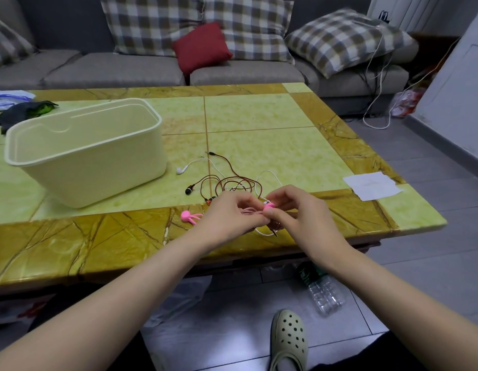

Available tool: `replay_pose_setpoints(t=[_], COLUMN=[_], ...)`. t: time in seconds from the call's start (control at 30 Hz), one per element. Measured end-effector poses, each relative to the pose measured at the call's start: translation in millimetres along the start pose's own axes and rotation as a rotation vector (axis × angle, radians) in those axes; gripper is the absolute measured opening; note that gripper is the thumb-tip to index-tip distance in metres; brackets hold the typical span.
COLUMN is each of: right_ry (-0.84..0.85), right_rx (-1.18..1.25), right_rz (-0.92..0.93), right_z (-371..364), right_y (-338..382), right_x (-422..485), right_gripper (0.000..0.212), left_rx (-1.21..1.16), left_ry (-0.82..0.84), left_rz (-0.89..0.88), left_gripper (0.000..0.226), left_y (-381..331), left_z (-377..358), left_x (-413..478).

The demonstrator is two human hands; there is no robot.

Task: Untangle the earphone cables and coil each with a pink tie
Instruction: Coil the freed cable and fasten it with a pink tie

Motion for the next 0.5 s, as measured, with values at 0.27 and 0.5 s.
replay_pose_setpoints(t=[0.27,0.5], right_ry=[-0.054,0.000], right_rx=[-0.130,-0.151], right_rz=[-0.064,-0.045], right_z=[3.5,3.5], right_y=[-1.0,-0.4], right_x=[-0.8,-0.5], right_gripper=[0.015,0.012], left_rx=[0.033,-0.151], left_ry=[-0.129,-0.018], left_rz=[-0.044,-0.009], left_gripper=[0.013,0.011], left_y=[-2.5,-5.3], left_z=[0.4,1.3], left_x=[1.0,-6.2])
Point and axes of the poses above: each hand's wrist, its own x-axis towards the middle knuckle, its own z-axis out of the back of the hand, y = z × x, the point moved 5 cm from there along x, towards the middle knuckle, and after that the axes turned 1 degree about -z, right-handed, at the moved point
